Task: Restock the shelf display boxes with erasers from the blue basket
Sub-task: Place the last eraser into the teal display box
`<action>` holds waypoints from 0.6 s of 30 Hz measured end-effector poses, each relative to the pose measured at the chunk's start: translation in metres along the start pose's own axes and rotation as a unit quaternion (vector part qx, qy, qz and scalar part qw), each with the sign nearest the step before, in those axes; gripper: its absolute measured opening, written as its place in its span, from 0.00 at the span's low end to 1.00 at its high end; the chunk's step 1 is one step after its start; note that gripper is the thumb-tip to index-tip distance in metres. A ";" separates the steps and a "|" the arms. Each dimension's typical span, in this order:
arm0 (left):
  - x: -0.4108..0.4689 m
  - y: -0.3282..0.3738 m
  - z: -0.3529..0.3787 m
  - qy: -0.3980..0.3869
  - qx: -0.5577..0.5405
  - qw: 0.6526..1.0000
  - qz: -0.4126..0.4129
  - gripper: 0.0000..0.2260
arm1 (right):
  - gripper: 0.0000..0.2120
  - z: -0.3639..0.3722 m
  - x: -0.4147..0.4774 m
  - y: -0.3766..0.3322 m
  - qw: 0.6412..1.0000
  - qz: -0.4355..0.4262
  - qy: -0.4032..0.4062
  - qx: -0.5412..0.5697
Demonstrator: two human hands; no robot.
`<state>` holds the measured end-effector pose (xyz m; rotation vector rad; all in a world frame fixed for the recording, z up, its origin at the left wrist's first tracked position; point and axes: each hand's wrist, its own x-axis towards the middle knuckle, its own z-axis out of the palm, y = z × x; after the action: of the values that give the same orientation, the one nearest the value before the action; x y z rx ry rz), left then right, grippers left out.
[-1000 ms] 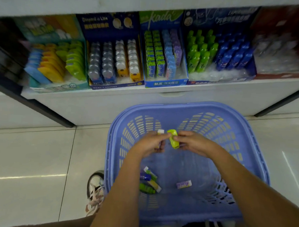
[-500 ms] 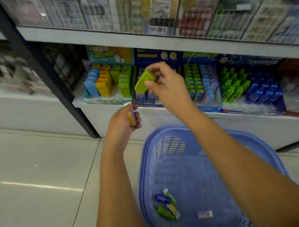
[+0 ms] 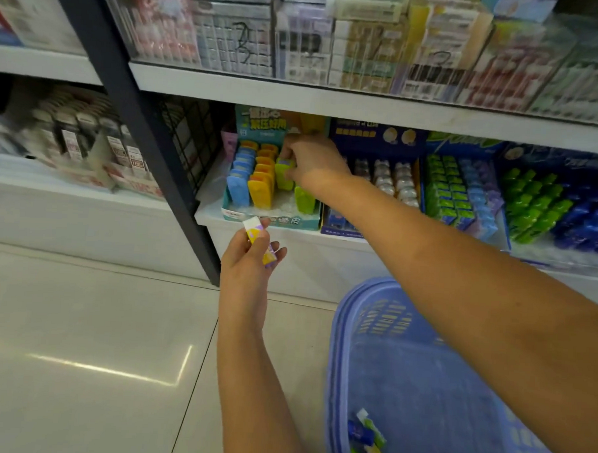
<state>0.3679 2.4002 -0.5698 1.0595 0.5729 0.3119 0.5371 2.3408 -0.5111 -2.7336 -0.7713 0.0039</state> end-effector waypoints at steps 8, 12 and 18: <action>0.004 -0.005 -0.007 0.019 0.013 1.000 0.020 0.09 | 0.15 0.017 -0.003 -0.010 0.996 0.027 0.022 -0.086; 0.003 -0.002 -0.005 0.018 -0.055 0.998 0.010 0.04 | 0.17 0.016 -0.010 -0.008 0.988 -0.003 0.032 -0.153; -0.002 0.004 0.005 0.024 -0.130 0.991 -0.017 0.02 | 0.22 0.005 -0.021 -0.001 0.975 -0.029 -0.015 -0.221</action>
<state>0.3697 2.3972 -0.5638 0.7926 0.5756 0.3731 0.5184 2.3326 -0.5169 -3.1305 -0.9572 -0.1577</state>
